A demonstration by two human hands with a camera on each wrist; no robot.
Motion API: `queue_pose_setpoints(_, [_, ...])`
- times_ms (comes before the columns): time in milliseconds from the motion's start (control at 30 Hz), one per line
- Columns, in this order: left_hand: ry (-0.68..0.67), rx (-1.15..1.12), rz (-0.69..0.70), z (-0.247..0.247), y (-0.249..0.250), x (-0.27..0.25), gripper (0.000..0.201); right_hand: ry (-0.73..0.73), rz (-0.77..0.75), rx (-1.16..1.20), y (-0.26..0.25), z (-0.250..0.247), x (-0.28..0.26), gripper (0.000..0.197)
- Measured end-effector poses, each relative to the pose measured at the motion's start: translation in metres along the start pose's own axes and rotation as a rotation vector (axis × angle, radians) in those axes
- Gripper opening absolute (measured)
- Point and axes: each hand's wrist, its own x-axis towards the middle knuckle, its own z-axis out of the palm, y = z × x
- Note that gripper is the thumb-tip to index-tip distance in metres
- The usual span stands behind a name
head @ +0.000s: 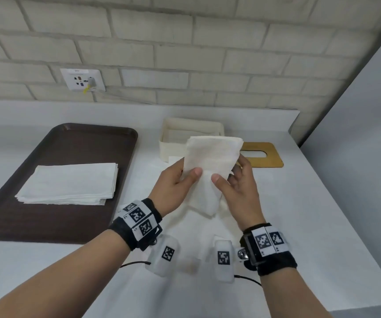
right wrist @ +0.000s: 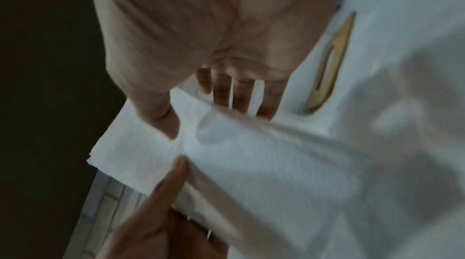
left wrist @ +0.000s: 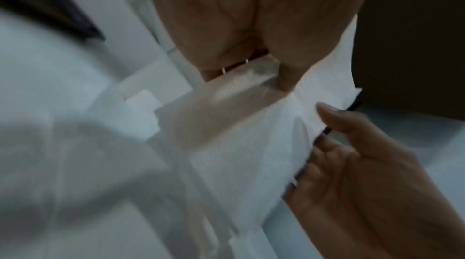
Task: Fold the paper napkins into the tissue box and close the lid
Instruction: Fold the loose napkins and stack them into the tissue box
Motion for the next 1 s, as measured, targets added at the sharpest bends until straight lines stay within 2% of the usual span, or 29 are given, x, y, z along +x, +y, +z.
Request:
queue_pose_setpoints(67, [0.047, -0.06, 0.004, 0.006, -0.005, -0.001, 0.021, 0.042, -0.011, -0.018, 0.006, 0.013, -0.002, 0.04])
queue_pose_setpoints(133, [0.068, -0.126, -0.012, 0.009, -0.013, -0.002, 0.025, 0.055, -0.023, -0.075, 0.01, 0.023, -0.006, 0.03])
queue_pose_setpoints(233, [0.077, -0.171, -0.039, 0.014, -0.021, -0.009, 0.031, 0.063, -0.009, -0.162, 0.023, 0.031, -0.014, 0.027])
queue_pose_setpoints(400, [0.082, -0.176, -0.116, 0.022, -0.035, -0.017, 0.027, 0.049, 0.046, -0.216, 0.042, 0.037, -0.025, 0.035])
queue_pose_setpoints(567, [0.051, -0.219, -0.107, 0.011, -0.034, -0.012, 0.037, 0.105, 0.034, -0.245, 0.047, 0.033, -0.019, 0.026])
queue_pose_setpoints(633, [0.125, -0.075, -0.097, -0.009, -0.039, -0.002, 0.033, 0.129, 0.015, -0.288, 0.039, 0.021, -0.007, 0.021])
queue_pose_setpoints(700, [0.193, 0.223, -0.165, -0.039, -0.051, 0.01, 0.026, 0.128, 0.015, -0.325, 0.028, 0.004, 0.01, 0.024])
queue_pose_setpoints(733, [0.179, 0.406, -0.232, -0.055, -0.057, 0.015, 0.032, 0.122, 0.015, -0.337, 0.022, -0.006, 0.02, 0.025])
queue_pose_setpoints(800, [0.025, 0.73, -0.41, -0.081, -0.067, 0.019, 0.06, 0.105, -0.001, -0.378, 0.004, -0.023, 0.039, 0.023])
queue_pose_setpoints(867, [-0.155, 0.894, -0.524, -0.094, -0.072, 0.017, 0.085, 0.1, -0.042, -0.417, -0.014, -0.034, 0.059, 0.022])
queue_pose_setpoints(933, [-0.28, 0.939, -0.531, -0.097, -0.071, 0.013, 0.093, 0.081, -0.077, -0.445, -0.029, -0.04, 0.08, 0.018])
queue_pose_setpoints(1000, [-0.368, 0.951, -0.518, -0.095, -0.067, 0.008, 0.086, 0.038, -0.083, -0.524, -0.042, -0.041, 0.1, 0.018])
